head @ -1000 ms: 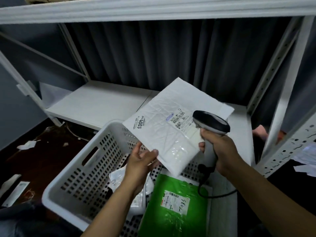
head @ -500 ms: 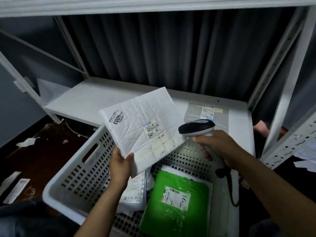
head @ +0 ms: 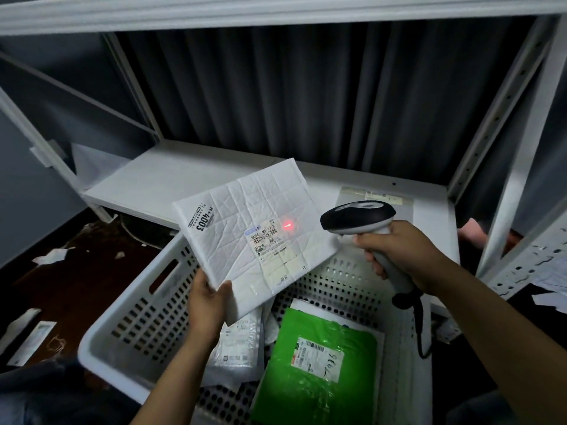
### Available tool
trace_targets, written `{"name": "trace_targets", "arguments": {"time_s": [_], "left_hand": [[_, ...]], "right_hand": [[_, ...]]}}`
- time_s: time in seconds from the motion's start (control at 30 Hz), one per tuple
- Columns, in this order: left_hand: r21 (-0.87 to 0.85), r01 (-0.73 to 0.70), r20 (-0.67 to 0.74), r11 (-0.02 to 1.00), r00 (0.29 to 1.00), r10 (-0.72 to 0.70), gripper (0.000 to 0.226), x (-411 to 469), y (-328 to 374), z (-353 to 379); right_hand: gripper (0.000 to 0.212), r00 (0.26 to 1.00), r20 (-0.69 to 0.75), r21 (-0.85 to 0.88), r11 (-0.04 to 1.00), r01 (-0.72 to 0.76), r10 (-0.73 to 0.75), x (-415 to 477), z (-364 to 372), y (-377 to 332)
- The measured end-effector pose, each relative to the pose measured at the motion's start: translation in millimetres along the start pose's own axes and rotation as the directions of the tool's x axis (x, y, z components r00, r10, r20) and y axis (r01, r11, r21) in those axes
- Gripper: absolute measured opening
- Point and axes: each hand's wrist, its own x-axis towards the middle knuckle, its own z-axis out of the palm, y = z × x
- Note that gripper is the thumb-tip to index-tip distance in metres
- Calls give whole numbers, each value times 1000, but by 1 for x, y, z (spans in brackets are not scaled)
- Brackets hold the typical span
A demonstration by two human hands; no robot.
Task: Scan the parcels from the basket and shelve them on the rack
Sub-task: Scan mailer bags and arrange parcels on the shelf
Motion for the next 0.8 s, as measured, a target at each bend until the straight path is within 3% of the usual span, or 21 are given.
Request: {"name": "trace_targets", "arguments": {"time_s": [0.2, 0.5, 0.67, 0.8], "left_hand": [[76, -31, 61, 997, 998, 26, 40, -2, -2, 2], [41, -29, 57, 999, 998, 27, 36, -6, 5, 5], [-63, -1, 65, 998, 998, 5, 38, -7, 11, 13], [-154, 42, 122, 987, 992, -24, 32, -1, 27, 38]], "right_hand": [[24, 1000, 4, 10, 1000, 0, 0, -1, -4, -1], [26, 1000, -9, -26, 1000, -14, 14, -2, -6, -1], [18, 1000, -14, -23, 1000, -14, 13, -1, -14, 1], [16, 992, -128, -59, 998, -17, 9, 6, -40, -2]]}}
